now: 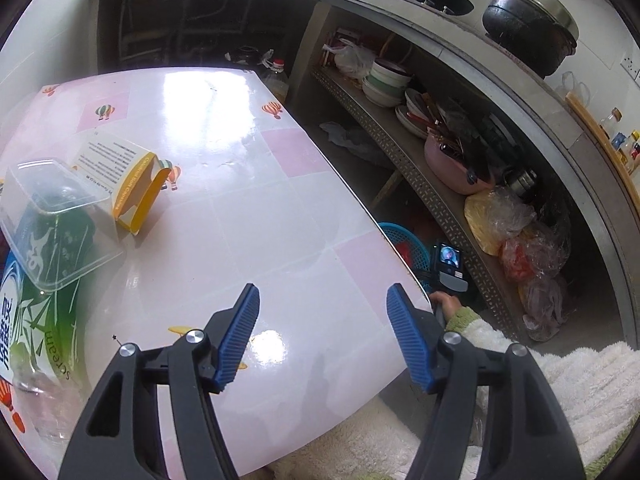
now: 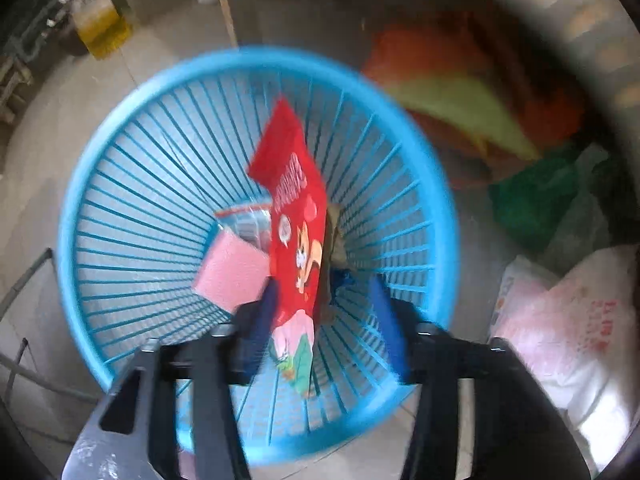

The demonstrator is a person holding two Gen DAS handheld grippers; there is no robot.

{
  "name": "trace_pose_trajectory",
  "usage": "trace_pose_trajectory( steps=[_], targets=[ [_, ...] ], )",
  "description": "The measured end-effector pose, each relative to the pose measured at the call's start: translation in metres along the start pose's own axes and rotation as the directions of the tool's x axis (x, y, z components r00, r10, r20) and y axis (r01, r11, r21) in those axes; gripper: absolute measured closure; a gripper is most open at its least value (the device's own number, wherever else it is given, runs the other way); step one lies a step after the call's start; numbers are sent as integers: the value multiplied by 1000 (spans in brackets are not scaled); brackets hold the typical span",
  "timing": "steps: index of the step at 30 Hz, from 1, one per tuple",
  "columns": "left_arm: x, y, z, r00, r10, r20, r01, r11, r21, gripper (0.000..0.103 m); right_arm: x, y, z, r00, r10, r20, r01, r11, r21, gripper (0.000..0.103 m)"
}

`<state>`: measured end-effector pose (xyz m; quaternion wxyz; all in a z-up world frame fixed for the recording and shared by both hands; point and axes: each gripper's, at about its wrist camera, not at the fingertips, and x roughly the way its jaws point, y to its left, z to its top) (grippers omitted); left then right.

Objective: Collect trash
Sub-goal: 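Bring both open tools back over the table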

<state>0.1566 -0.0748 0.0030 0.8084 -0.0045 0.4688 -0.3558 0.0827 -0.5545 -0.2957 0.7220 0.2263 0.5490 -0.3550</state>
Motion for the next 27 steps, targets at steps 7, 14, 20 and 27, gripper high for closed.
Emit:
trace_pose_trajectory(
  steps=[7,14,20,27],
  targets=[
    [-28,13,-17,999,11,50,-9,999,-45,32,-111,-24,-26,980,99,175,-103,995,12,44],
    [-68,39,-51,991,52,122,-38,993,-114,28,-245,2,-69,897,345,277,-320,938,-132,31],
    [-102,60,-81,977,79,196,-43,982,-181,26,-327,51,-95,803,556,215,-486,820,-304,21],
    [-138,82,-103,954,115,277,-45,967,-249,23,-374,138,-144,773,622,123,-486,706,-515,14]
  ],
)
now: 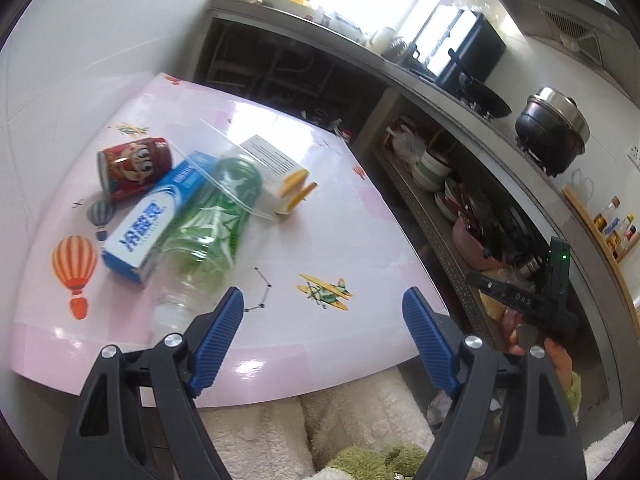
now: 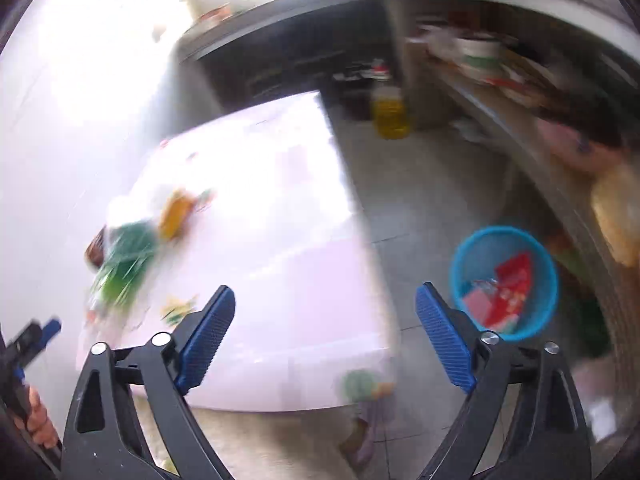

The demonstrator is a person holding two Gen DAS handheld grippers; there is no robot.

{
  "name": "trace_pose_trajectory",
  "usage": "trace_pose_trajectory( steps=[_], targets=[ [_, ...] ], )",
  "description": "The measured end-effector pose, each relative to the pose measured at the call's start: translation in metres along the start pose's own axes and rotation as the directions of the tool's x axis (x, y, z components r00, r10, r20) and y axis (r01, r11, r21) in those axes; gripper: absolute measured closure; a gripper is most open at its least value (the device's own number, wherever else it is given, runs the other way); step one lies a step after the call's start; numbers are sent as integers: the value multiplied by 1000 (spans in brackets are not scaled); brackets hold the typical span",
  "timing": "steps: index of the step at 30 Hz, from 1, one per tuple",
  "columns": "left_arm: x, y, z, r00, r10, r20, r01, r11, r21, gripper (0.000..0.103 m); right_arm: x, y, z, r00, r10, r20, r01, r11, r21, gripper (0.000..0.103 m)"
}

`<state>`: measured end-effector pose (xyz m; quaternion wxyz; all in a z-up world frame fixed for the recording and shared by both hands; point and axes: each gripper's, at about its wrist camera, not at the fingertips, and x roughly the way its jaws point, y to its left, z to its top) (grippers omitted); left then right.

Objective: Collect trash
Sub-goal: 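Bring both open tools back over the table, then grasp the clear plastic box with the right tool and lift it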

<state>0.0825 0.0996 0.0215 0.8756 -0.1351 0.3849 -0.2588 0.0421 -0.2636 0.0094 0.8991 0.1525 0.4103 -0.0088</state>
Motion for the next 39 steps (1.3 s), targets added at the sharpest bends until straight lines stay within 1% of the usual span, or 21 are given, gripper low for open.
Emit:
trace_pose_trajectory(
  steps=[4,5,6,9,11,15,16,18,19,21,24,26,28,31,33,34,35,36,37,38,39],
  targets=[
    [-13,17,2,999,37,40,-35,999,-41,23,18,34,-6,997,51,-56,-54,997,-59,10],
    [-15,21,3,998,42,49,-40,998,-53,23,20,43,-8,997,49,-66,-53,996,-72,8],
    [-16,23,3,997,50,56,-47,997,-60,23,24,47,-9,997,33,-75,-40,995,-88,8],
    [-10,32,3,993,101,56,-96,992,-86,22,38,56,-7,994,-68,-83,57,989,-136,8],
    [-3,38,4,991,124,45,-119,988,-101,22,41,59,-4,994,-84,-72,73,986,-149,8],
    [10,48,11,984,174,38,-170,980,-99,22,43,73,13,999,-23,-40,16,986,-165,8],
    [13,50,14,982,183,41,-179,979,-97,22,40,77,18,1000,2,-30,-7,986,-167,8],
    [17,55,19,979,197,47,-192,977,-97,22,40,88,34,996,89,-16,-91,980,-175,8],
    [20,57,22,978,201,48,-196,976,-99,22,41,93,41,990,143,-14,-143,973,-180,8],
    [27,63,26,978,204,44,-199,974,-105,22,44,107,57,969,244,-25,-244,948,-203,8],
    [36,67,29,980,198,34,-192,974,-118,22,57,132,74,946,319,-61,-324,913,-246,8],
    [40,67,31,980,197,32,-192,974,-117,22,68,150,83,926,365,-101,-378,886,-268,8],
    [44,69,33,980,197,32,-192,974,-118,22,80,168,91,895,416,-161,-445,850,-283,8],
    [48,72,37,978,205,36,-200,973,-115,22,99,192,98,860,450,-241,-507,805,-309,8],
    [49,74,39,975,219,41,-213,971,-112,22,111,203,104,840,466,-278,-537,788,-301,8],
    [50,75,40,974,222,43,-217,970,-110,22,119,209,107,824,475,-310,-558,776,-295,8],
    [51,76,41,973,226,45,-220,969,-108,22,126,213,110,817,471,-333,-564,774,-288,8],
    [51,77,42,973,227,46,-221,969,-109,22,134,216,113,818,456,-350,-556,783,-278,8],
    [52,78,42,973,224,46,-218,970,-108,22,141,219,116,814,446,-372,-555,786,-272,8],
    [53,79,42,974,221,47,-215,971,-108,22,150,223,118,805,437,-402,-560,783,-271,8],
    [53,80,42,974,221,46,-215,971,-107,22,155,224,119,808,423,-411,-550,791,-269,8]
  ],
)
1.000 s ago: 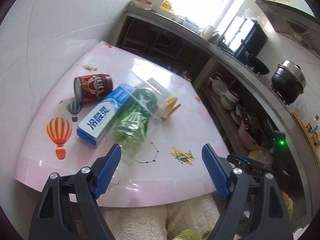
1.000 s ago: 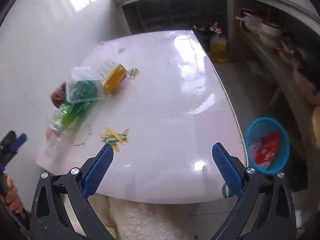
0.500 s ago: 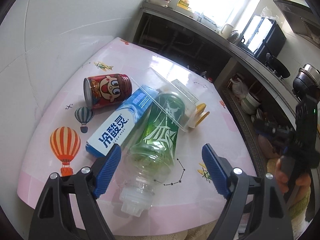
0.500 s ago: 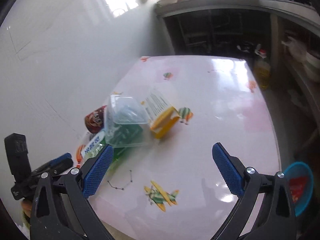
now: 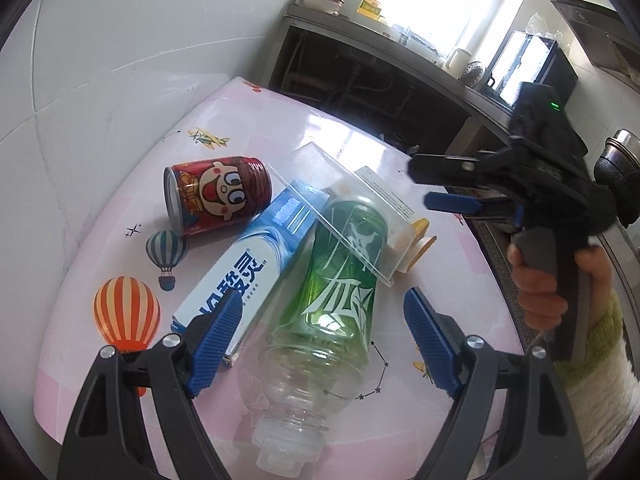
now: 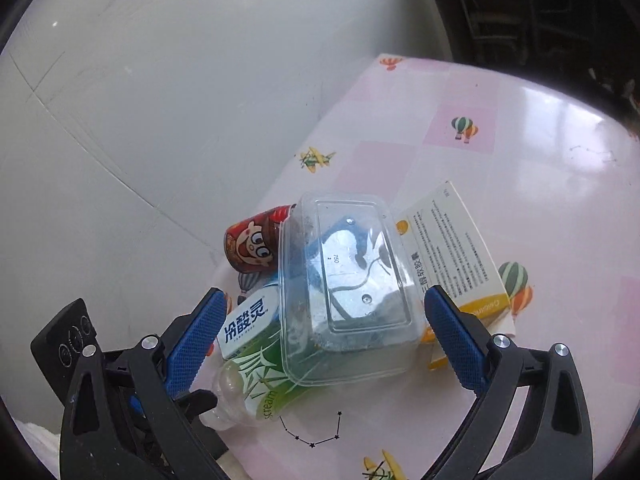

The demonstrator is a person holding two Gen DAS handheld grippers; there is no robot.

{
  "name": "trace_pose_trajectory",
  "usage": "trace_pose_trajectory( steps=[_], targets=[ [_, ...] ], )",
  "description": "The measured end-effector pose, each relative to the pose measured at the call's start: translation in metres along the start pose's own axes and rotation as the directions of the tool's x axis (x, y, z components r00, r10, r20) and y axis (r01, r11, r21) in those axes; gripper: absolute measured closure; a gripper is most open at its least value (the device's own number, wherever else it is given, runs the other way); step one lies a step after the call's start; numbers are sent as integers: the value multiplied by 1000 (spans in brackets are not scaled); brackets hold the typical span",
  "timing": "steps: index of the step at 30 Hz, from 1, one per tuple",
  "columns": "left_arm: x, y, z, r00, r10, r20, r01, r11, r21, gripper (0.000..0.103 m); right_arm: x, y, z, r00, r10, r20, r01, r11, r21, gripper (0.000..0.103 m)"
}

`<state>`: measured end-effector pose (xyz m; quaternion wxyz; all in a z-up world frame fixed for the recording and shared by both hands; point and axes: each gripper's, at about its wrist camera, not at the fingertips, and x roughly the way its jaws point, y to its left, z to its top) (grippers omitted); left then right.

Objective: Collect trash
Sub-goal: 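Grasp the clear plastic box with the right tool and lift it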

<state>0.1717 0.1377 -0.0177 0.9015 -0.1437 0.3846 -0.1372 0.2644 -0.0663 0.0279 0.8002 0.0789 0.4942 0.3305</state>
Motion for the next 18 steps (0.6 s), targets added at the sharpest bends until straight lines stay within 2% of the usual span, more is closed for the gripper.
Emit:
trace_pose_trajectory(
  steps=[7,14,18],
  targets=[
    [4,1,-4,1000,-15,-14,15,1000,2,22,42,-18,23,985,1,-175,9,998,59,8],
    [9,6,-5,999,-34,-20,34,999,-10,22,70,-12,35,959,-11,-283,22,999,36,8],
    [9,10,-5,999,-43,-21,43,999,-24,22,84,-7,38,950,-12,-311,24,999,33,8]
  ],
)
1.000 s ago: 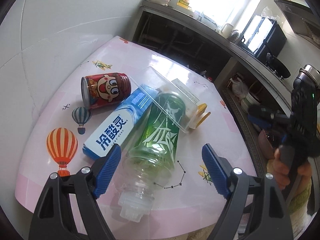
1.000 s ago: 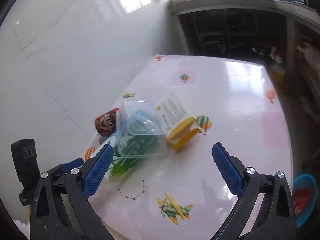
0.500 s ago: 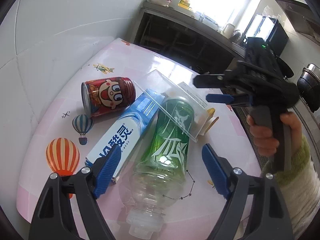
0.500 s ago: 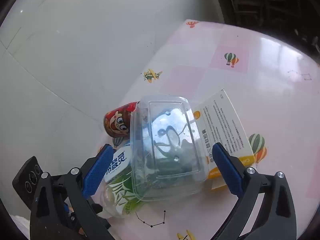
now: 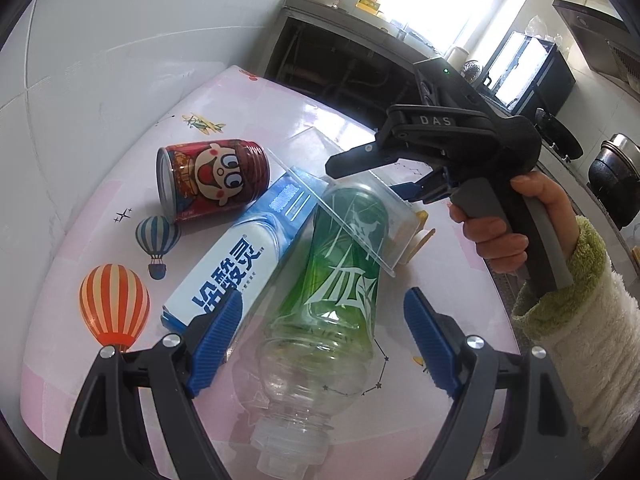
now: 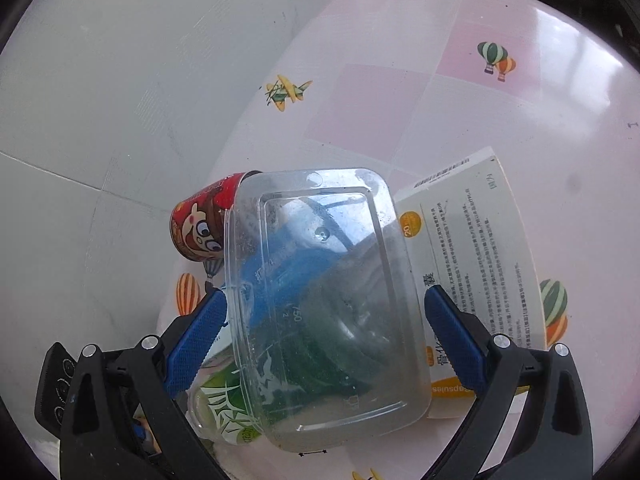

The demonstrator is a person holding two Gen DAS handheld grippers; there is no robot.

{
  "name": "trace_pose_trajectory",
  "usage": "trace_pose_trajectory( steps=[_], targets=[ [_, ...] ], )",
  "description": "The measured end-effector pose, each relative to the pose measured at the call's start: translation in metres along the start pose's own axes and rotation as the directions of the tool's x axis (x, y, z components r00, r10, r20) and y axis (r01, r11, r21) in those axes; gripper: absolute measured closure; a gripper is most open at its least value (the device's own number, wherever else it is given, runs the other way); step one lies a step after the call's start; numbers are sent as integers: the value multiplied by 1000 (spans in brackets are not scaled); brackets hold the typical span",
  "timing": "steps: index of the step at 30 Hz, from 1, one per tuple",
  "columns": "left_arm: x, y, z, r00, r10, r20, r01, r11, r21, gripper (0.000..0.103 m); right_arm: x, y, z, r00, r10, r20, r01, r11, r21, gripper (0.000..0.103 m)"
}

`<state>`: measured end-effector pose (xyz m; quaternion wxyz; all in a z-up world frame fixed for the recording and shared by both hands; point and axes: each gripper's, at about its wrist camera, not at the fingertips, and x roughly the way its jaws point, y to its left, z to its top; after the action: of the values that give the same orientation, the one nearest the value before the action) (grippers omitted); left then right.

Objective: Collect trash
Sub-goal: 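Grasp the clear plastic box with the right tool and lift it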

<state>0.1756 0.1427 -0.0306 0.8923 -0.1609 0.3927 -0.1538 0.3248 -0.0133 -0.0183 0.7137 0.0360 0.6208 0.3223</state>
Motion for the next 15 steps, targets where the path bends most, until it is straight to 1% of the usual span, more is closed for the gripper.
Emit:
trace_pose_trajectory(
  steps=[1,2,3,6,9,13,15],
  targets=[
    [0,1,0,1000,-2,1,2,1000,-2,22,2,2,1,1000,-7,0,7,1000,-1,9],
    [0,2,0,1000,-4,3,4,1000,-4,22,4,3,1,1000,-20,1,20,1000,-4,13],
    [-1,4,-1,1000,-4,3,4,1000,-5,22,4,4,0,1000,-31,6,31,1000,-6,16],
    [-3,7,-1,1000,-10,11,10,1000,-16,22,5,6,-2,999,-46,25,46,999,-7,17],
    [-13,17,6,999,-8,52,9,1000,-19,22,0,5,-6,998,-51,39,51,999,-6,17],
    [-23,33,31,991,51,126,-49,999,-22,22,-5,3,-12,998,-45,51,45,999,-1,17],
    [-18,44,45,987,96,129,-94,995,-21,22,-10,2,-15,997,-43,61,42,999,9,17]
  ],
)
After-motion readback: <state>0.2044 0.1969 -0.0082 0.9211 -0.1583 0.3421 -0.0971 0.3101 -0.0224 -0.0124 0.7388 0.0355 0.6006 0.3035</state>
